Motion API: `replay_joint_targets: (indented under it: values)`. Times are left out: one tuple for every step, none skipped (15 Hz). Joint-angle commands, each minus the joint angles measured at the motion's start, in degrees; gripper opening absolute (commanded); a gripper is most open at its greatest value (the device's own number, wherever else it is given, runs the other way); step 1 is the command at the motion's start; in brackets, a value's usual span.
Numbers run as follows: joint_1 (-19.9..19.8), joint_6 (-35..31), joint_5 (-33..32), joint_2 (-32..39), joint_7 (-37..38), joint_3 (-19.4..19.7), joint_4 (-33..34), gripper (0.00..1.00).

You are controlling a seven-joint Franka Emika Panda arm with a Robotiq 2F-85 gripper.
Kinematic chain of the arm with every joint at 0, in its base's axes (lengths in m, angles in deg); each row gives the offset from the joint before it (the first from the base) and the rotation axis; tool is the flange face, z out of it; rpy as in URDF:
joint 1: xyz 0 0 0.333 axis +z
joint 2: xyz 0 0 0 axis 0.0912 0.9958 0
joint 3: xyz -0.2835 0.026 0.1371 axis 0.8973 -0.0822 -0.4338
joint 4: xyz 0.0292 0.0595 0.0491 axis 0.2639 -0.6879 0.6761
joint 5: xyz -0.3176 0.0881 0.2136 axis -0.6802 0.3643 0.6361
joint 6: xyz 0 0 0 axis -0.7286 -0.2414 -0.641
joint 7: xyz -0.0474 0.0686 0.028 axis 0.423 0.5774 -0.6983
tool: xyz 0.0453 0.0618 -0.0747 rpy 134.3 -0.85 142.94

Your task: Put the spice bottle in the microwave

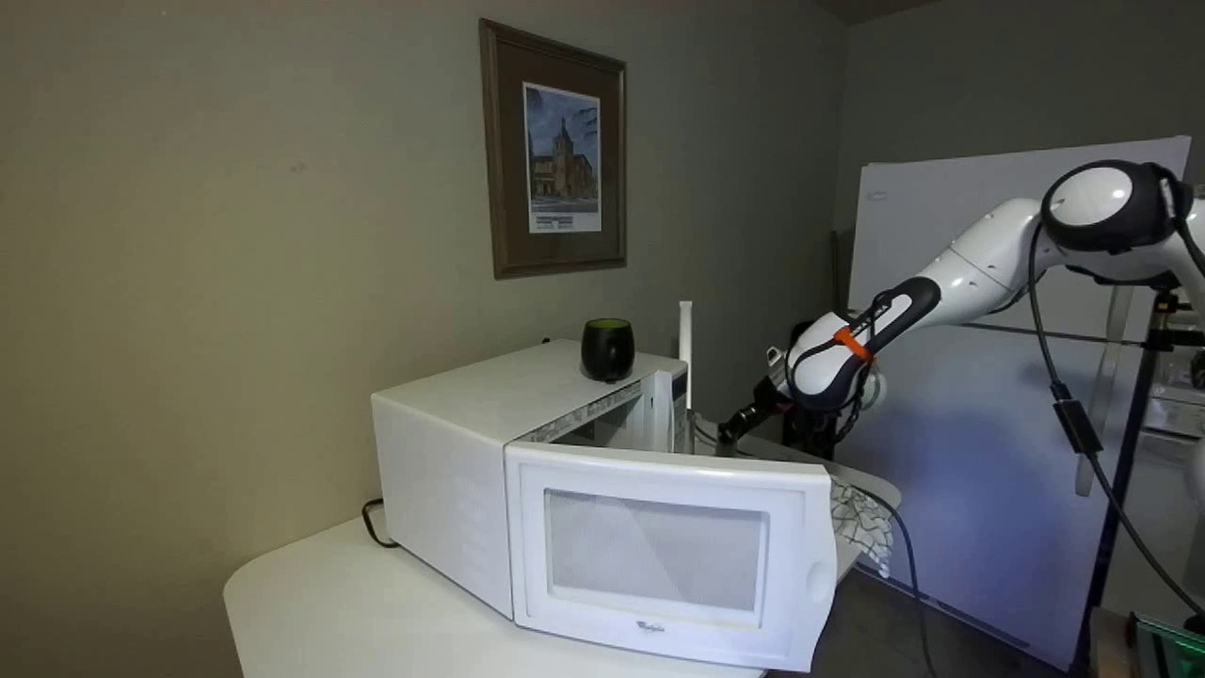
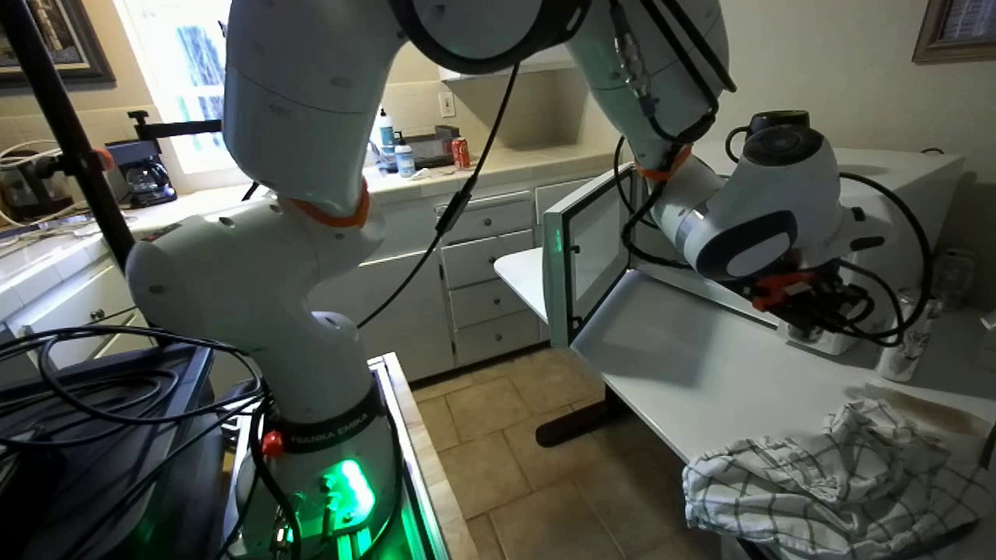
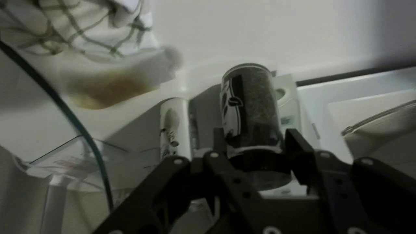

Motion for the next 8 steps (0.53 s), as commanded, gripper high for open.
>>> replay_joint_targets:
  values:
    - [-15.3, 9.2, -0.6, -1.7, -9.5, -13.9, -6.9, 0.23]
    - [-17.6, 11.4, 0.4, -2.5, -12.8, -16.1, -8.4, 0.23]
    - [-20.3, 14.1, 0.8, -2.9, -15.4, -18.8, -9.5, 0.23]
    - [-21.4, 15.9, 0.7, -3.6, -17.5, -20.3, -10.1, 0.23]
    - [-22.5, 17.9, 0.8, -4.0, -19.8, -21.8, -10.6, 0.23]
    - [-23.0, 19.8, 1.1, -4.0, -21.9, -23.0, -10.7, 0.23]
    - [-22.6, 21.7, 1.2, -5.0, -23.5, -23.5, -10.9, 0.23]
    - [-20.8, 22.3, 0.9, -6.3, -24.3, -23.1, -10.9, 0.23]
